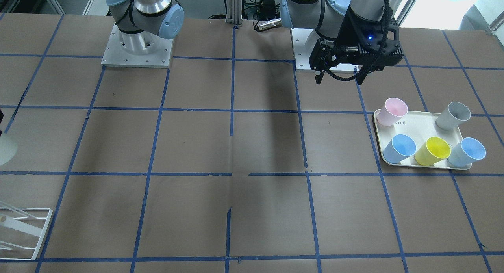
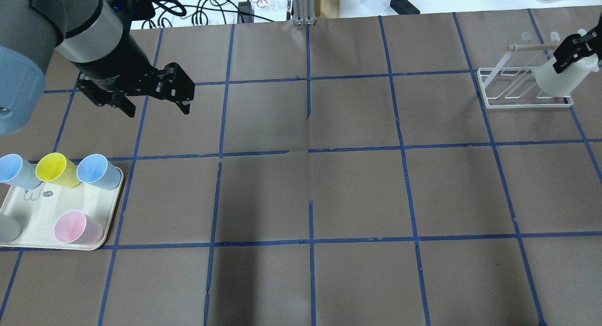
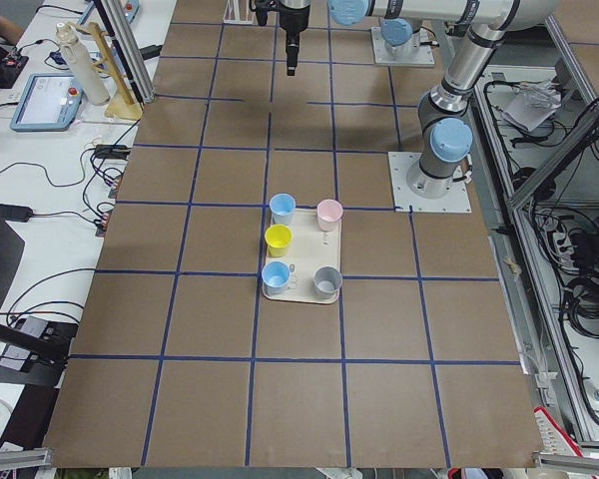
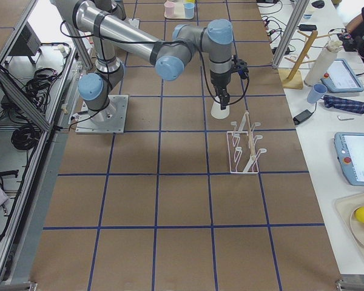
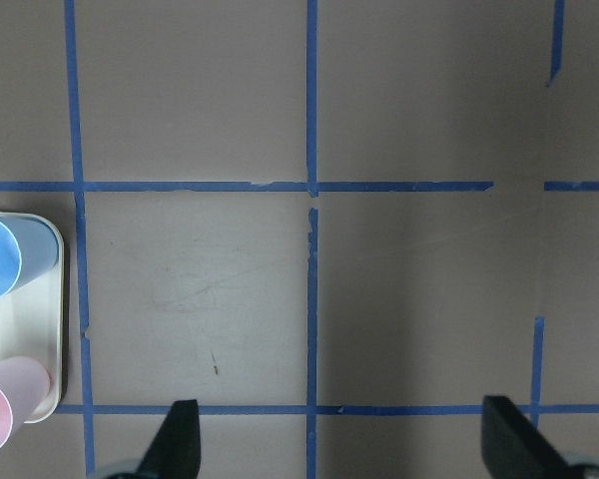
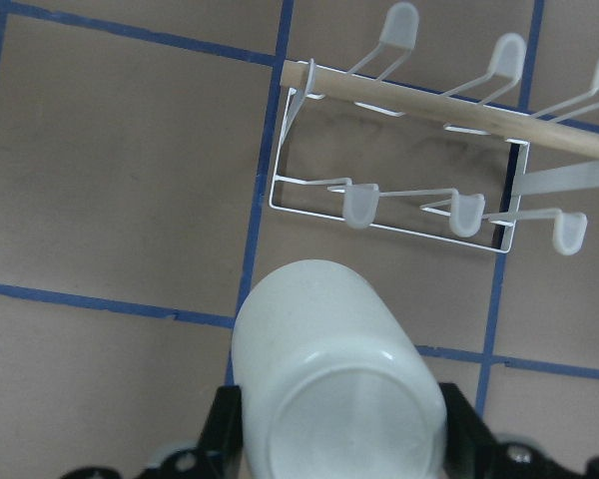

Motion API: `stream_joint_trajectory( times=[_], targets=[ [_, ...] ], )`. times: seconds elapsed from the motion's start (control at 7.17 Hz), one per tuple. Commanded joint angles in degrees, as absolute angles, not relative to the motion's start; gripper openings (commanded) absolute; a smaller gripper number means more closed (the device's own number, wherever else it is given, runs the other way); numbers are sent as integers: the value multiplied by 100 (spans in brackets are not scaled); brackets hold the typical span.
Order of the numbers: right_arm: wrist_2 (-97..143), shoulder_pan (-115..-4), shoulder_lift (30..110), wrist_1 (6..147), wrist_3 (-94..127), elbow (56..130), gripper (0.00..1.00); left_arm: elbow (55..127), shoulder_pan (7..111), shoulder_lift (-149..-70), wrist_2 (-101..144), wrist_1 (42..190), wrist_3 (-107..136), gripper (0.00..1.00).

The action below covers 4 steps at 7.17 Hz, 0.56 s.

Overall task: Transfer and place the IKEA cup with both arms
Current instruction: 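Lift the white cup out of the rack with the right gripper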

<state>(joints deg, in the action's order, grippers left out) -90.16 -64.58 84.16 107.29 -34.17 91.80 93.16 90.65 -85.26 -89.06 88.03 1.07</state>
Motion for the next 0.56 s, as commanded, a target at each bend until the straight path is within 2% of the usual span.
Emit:
stream_joint_trajectory(
  times=[0.0,0.42],
  targets=[
    [-9017,-7316,8648,10240,-1819,9185,11,9316,9027,-8464,-8675,8868,88,100],
    [-8798,-8784,8877,9835,740,9272,11,9334,8178,-8411,-7062,9095,-43,100]
  ],
)
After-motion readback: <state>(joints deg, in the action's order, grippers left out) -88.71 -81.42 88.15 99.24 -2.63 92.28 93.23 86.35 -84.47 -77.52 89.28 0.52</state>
